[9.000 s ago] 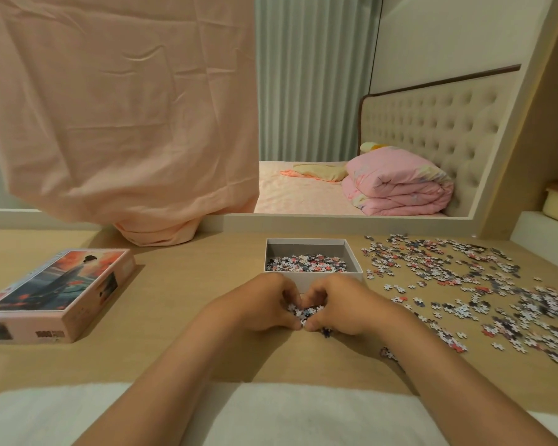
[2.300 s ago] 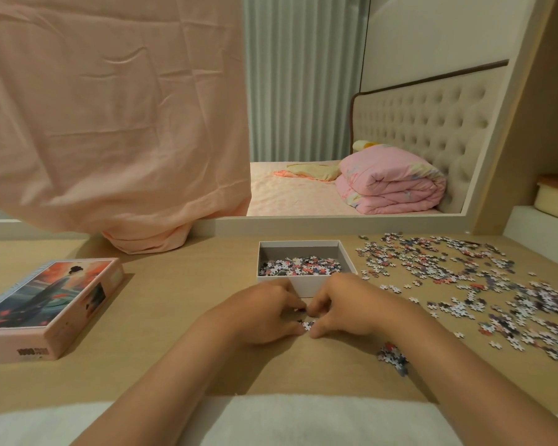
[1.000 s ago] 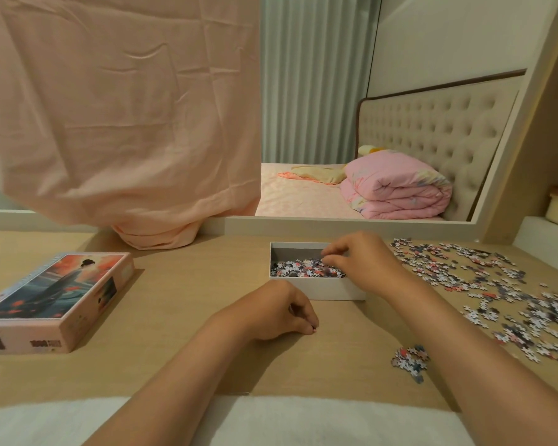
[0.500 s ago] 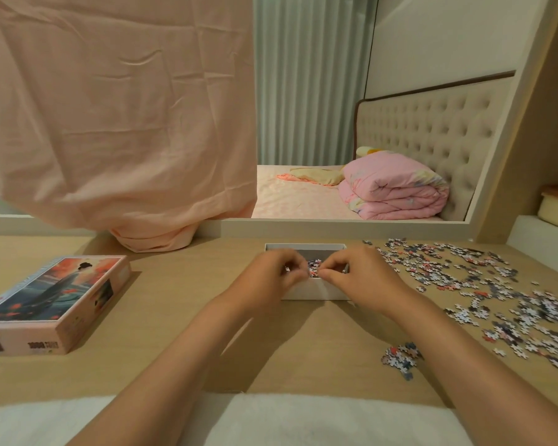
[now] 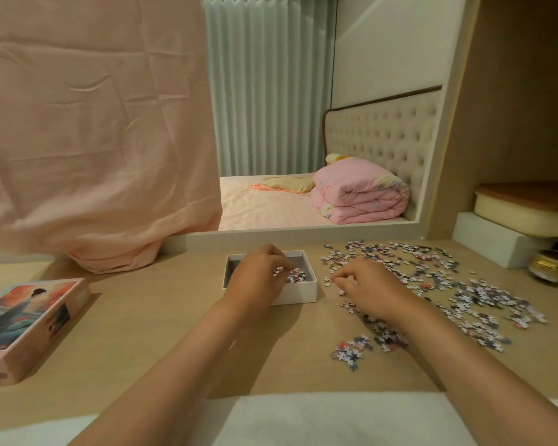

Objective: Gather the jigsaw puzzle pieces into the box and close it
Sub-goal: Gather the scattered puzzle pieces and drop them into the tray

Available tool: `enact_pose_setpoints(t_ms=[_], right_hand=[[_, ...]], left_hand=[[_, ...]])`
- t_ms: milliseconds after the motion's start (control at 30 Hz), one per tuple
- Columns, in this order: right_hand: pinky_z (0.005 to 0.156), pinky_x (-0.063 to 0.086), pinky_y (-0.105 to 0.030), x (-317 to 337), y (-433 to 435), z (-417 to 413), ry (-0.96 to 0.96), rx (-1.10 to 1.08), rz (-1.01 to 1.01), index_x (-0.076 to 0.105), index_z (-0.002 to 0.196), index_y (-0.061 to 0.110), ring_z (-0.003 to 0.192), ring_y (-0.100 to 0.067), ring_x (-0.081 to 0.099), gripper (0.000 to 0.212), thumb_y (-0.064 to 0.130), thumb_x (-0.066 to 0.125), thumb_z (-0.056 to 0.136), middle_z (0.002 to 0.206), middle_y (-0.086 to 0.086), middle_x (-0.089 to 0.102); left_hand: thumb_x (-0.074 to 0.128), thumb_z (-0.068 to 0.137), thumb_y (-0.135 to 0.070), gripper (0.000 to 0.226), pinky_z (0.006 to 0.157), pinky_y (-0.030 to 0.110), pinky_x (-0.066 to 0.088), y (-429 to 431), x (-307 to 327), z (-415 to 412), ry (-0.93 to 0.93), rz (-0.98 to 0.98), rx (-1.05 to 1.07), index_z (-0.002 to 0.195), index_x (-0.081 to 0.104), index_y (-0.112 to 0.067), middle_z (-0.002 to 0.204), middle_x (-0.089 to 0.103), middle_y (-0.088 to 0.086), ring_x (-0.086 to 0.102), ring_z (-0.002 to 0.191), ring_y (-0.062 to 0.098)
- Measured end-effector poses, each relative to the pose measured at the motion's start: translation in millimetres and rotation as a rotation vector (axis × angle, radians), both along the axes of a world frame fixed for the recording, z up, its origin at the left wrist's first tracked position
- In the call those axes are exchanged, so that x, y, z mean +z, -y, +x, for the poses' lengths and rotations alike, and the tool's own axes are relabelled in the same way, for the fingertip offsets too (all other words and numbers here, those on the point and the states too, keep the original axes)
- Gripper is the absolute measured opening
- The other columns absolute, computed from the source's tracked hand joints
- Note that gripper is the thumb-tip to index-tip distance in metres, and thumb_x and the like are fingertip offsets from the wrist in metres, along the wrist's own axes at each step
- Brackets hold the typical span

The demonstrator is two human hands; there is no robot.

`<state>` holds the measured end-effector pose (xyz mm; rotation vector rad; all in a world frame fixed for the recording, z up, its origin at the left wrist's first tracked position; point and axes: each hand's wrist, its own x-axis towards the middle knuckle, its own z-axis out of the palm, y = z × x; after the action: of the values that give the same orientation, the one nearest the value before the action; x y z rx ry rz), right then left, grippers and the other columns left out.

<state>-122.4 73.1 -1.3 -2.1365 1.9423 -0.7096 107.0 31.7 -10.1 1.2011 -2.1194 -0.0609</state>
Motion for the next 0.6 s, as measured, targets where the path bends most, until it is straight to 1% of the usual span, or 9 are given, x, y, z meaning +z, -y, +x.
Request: enact_pose_setpoints(t_ms=[33,100,167,267,333,433,467,533,600], right_hand=[[0.101,0.046,-0.042,-3.1,-2.0,-11.5,-0.066,-0.031,0.038,0.068,0.118,0.033,0.118,-0.021,0.054,0.029,0.042,0.049,0.098,0.131,0.004,0.06],[0.118,0.026,-0.047,-12.7,-9.6,-31.8,-0.228,-0.111,0.159,0.043,0.146,0.033,0.145,-0.028,0.028,0.051,0.053,0.037,0.1,0.159,-0.003,0.032],[0.121,0.005,-0.052,-24.5,-18.4,-49.5,-0.281,-0.174,0.278,0.015,0.157,0.034,0.153,-0.029,-0.002,0.065,0.062,0.025,0.1,0.166,-0.003,0.002],[0.121,-0.004,-0.056,-37.1,-27.0,-60.7,-0.26,-0.17,0.393,0.0,0.158,0.033,0.151,-0.027,-0.016,0.068,0.064,0.014,0.099,0.165,-0.005,-0.014],[0.121,-0.006,-0.053,-41.8,-32.2,-60.5,-0.27,-0.118,0.41,-0.001,0.158,0.031,0.151,-0.023,-0.017,0.065,0.059,0.012,0.101,0.165,-0.005,-0.014],[0.123,0.001,-0.048,-48.9,-34.4,-55.7,-0.205,0.007,0.349,0.005,0.158,0.031,0.153,-0.018,-0.004,0.06,0.049,0.023,0.104,0.167,0.001,-0.001],[0.123,0.008,-0.045,-48.2,-35.5,-52.4,-0.118,0.06,0.327,0.009,0.158,0.031,0.153,-0.017,0.006,0.059,0.043,0.03,0.104,0.166,0.002,0.007],[0.121,0.021,-0.035,-42.3,-37.3,-47.0,0.212,0.159,0.334,0.015,0.158,0.027,0.149,-0.015,0.023,0.062,0.023,0.042,0.103,0.163,0.002,0.023],[0.117,0.027,-0.028,-36.8,-39.9,-43.5,0.506,0.195,0.344,0.016,0.158,0.02,0.146,-0.013,0.03,0.064,0.008,0.044,0.102,0.16,-0.002,0.03]], left_hand=[[0.063,0.091,-0.025,0.019,0.083,0.032,0.048,-9.7,0.1,-13.3,-0.011,0.018,-0.048,0.105,0.075,-0.027,0.108,0.06,-0.009,0.057,0.102,0.014],[0.059,0.093,-0.034,0.027,0.093,0.03,0.046,-29.4,-0.5,-41.8,0.047,0.074,-0.159,0.118,0.069,-0.028,0.117,0.057,-0.009,0.054,0.11,0.011],[0.057,0.09,-0.052,0.052,0.107,0.032,0.038,-46.7,-3.3,-68.4,0.178,0.189,-0.256,0.136,0.055,-0.027,0.137,0.049,-0.007,0.046,0.126,0.011],[0.051,0.082,-0.073,0.092,0.121,0.04,0.017,-58.9,-12.3,-91.4,0.438,0.368,-0.309,0.155,0.019,-0.028,0.162,0.012,-0.009,0.013,0.148,0.013],[0.05,0.078,-0.079,0.105,0.122,0.039,0.005,-62.6,-20.4,-100.1,0.542,0.396,-0.319,0.156,0.0,-0.028,0.163,-0.007,-0.012,-0.007,0.149,0.01],[0.047,0.076,-0.083,0.112,0.123,0.036,-0.002,-60.5,-31.2,-104.3,0.537,0.355,-0.302,0.155,-0.009,-0.025,0.162,-0.015,-0.007,-0.018,0.147,0.009],[0.046,0.077,-0.083,0.113,0.122,0.035,-0.003,-59.5,-32.7,-103.0,0.523,0.352,-0.288,0.155,-0.01,-0.024,0.162,-0.016,-0.006,-0.019,0.147,0.009],[0.046,0.079,-0.081,0.111,0.122,0.033,-0.002,-54.9,-36.0,-99.1,0.49,0.372,-0.276,0.155,-0.009,-0.022,0.163,-0.013,-0.006,-0.015,0.148,0.009],[0.049,0.081,-0.076,0.104,0.122,0.031,0.011,-51.5,-37.2,-96.7,0.405,0.372,-0.291,0.157,0.002,-0.023,0.164,0.006,-0.006,0.005,0.15,0.012]])
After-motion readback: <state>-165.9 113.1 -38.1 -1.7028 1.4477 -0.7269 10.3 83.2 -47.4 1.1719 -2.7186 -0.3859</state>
